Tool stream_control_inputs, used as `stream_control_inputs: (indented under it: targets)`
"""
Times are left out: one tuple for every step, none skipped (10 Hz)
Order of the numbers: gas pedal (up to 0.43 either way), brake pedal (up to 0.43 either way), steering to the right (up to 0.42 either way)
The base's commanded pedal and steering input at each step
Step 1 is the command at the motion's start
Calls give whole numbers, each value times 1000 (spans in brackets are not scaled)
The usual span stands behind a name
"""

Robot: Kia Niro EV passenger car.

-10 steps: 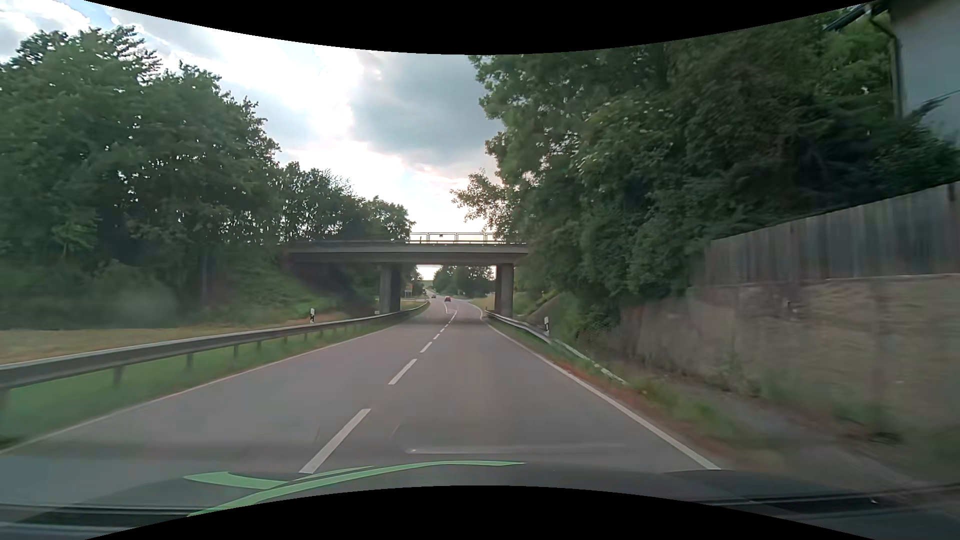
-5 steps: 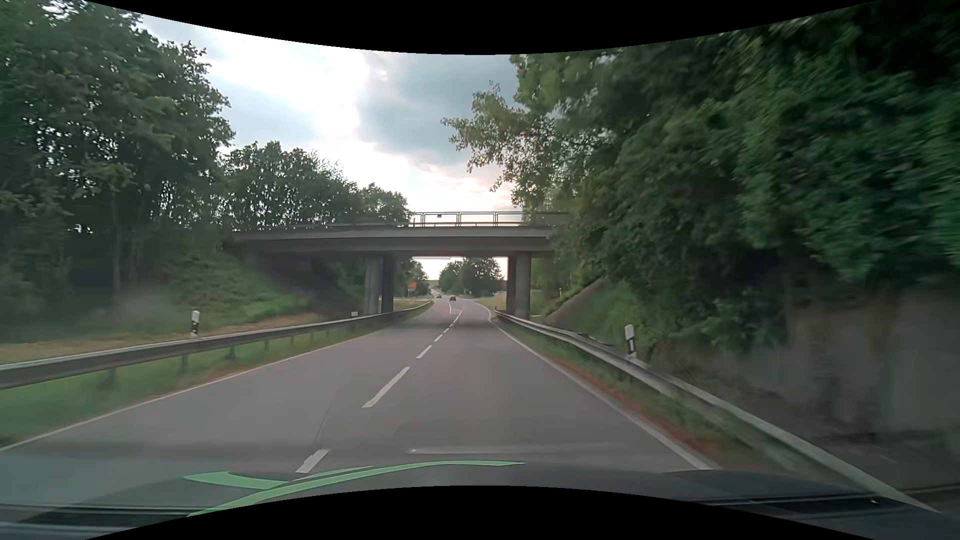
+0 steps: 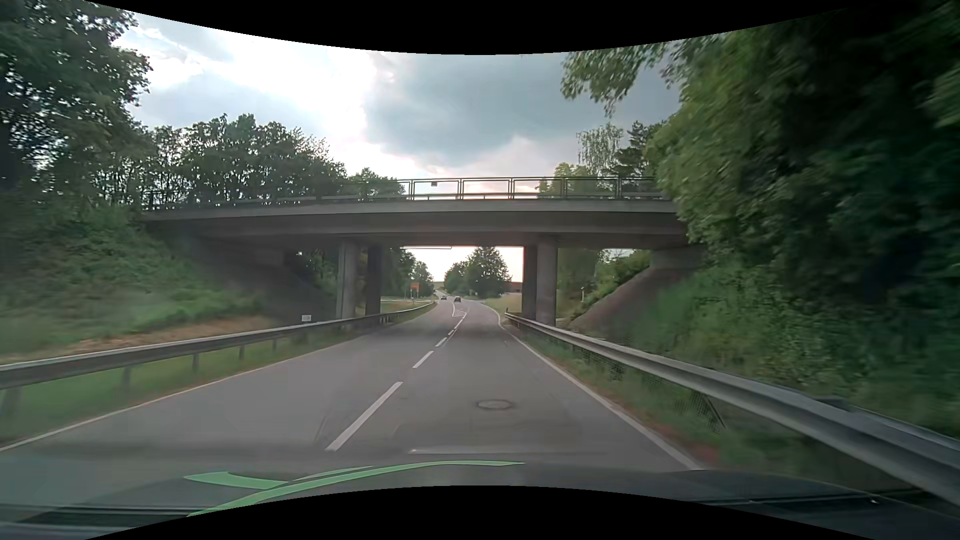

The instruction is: Follow the waypoints while adhering to traffic rules and regulations

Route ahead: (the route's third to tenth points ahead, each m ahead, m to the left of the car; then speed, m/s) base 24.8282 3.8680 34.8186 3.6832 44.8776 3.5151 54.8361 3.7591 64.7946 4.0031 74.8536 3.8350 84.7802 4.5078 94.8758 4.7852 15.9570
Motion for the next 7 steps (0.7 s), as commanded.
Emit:
stream_control_inputs:
  targets:
    - [67, 0, -4]
    - [67, 0, 0]
    - [67, 0, 2]
    - [67, 0, 3]
    - [67, 0, 3]
    - [67, 0, 4]
    - [67, 0, 4]
